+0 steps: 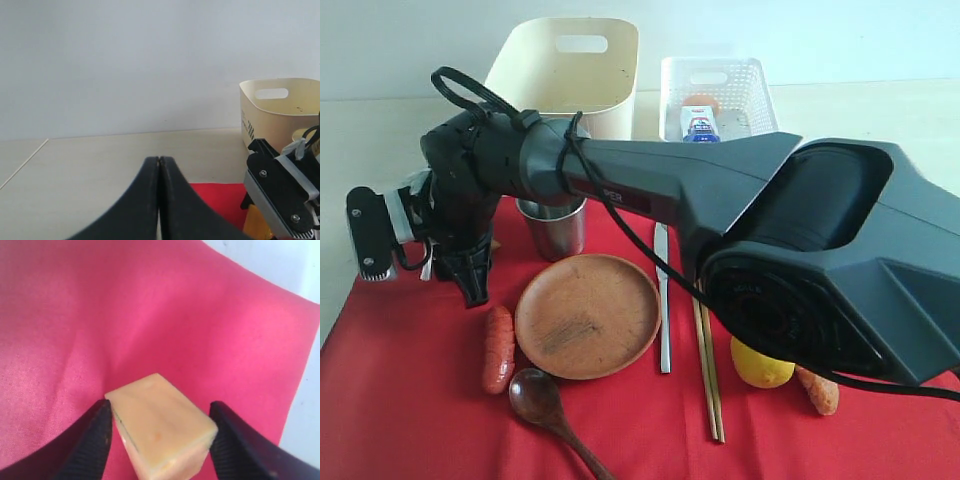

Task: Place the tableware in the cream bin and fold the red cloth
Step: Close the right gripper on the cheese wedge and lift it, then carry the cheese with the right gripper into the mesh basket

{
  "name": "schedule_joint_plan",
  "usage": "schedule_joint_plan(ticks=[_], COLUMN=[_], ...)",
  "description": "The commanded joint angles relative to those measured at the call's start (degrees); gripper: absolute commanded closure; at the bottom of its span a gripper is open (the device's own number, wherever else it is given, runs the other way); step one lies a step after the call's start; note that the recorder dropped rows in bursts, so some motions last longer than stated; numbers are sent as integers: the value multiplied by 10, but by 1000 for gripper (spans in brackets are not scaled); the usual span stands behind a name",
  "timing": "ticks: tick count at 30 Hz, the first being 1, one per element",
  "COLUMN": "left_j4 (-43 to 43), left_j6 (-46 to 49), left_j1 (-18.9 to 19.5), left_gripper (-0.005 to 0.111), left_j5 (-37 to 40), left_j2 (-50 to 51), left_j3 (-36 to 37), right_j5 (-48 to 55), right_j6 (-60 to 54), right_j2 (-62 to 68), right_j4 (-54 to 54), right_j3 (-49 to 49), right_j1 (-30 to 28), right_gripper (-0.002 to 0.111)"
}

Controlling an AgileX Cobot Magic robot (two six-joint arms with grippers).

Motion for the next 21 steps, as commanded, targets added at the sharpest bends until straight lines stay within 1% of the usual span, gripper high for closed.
schedule_joint_plan(ticks=[1,8,12,17,21], left_j4=[1,1,1,1,1], left_j6=[-2,-2,-2,-2,-2], left_j1=[1,1,1,1,1], left_gripper=[107,107,107,107,107], left_j5=[1,1,1,1,1], left_j2=[-4,-4,-4,-4,-4], left_j3=[0,0,0,0,0], right_j5=[18,-31,-60,-44,-12], right_j6=[6,74,147,247,290], right_j2=[-10,-60,-106,-163,-200], right_j4=[-16,0,5,5,21], right_j3=[2,2,2,2,2], right_j1=[-3,-3,-4,-23,-61], right_gripper=[108,108,108,108,108])
